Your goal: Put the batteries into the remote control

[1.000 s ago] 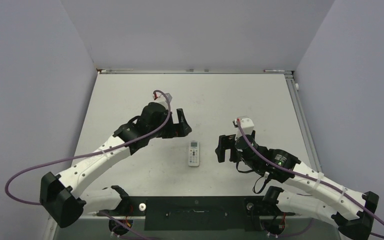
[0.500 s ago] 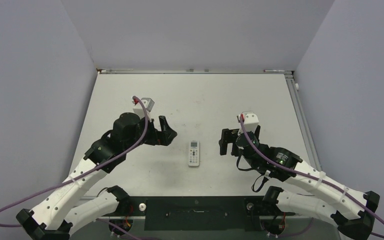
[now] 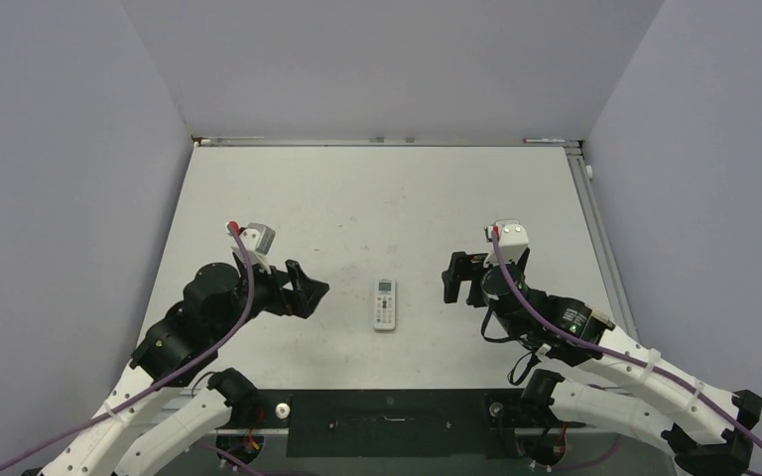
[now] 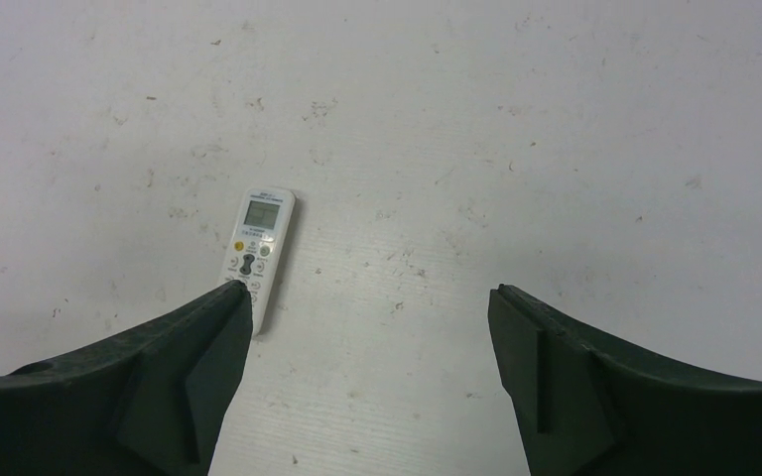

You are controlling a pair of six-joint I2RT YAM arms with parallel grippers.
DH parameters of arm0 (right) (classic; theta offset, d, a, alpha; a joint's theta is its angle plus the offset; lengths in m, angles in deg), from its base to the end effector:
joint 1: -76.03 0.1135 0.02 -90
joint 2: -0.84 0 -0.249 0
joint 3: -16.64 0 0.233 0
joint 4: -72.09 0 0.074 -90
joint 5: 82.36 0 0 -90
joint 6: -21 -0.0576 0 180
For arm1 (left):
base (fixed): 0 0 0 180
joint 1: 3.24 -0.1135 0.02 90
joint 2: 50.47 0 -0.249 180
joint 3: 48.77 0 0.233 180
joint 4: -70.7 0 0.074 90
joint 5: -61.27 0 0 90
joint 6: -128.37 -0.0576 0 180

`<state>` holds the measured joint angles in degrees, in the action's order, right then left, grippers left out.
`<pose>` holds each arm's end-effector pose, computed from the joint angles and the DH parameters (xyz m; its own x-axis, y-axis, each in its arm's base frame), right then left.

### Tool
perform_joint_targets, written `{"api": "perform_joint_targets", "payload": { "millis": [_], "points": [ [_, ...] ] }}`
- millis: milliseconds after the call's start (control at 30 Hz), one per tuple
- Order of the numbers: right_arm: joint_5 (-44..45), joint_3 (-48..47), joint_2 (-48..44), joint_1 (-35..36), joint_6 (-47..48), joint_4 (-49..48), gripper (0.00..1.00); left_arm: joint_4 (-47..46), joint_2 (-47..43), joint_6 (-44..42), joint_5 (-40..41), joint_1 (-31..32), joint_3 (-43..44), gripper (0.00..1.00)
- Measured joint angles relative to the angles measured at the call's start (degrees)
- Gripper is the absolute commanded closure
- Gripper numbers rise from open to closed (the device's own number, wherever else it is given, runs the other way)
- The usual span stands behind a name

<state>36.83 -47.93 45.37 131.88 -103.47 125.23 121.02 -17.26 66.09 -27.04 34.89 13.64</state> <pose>0.1162 0.1212 0.3001 -0.5318 0.0961 -0.8414 -0.2330 0.9386 0.2546 0.1094 -0.0837 0.3161 -0.5279 -0.1767 -0.8307 0.3954 0.8146 -0.4245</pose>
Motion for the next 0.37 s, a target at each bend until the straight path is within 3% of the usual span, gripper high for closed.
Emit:
{"api": "perform_joint_targets", "payload": {
  "millis": [367],
  "points": [
    [-0.09, 1.18, -0.11, 0.00, 3.15, -2.21, 0.08, 0.17, -4.26, -1.40, -0.26, 0.00, -3.10, 0.04]
  ]
}}
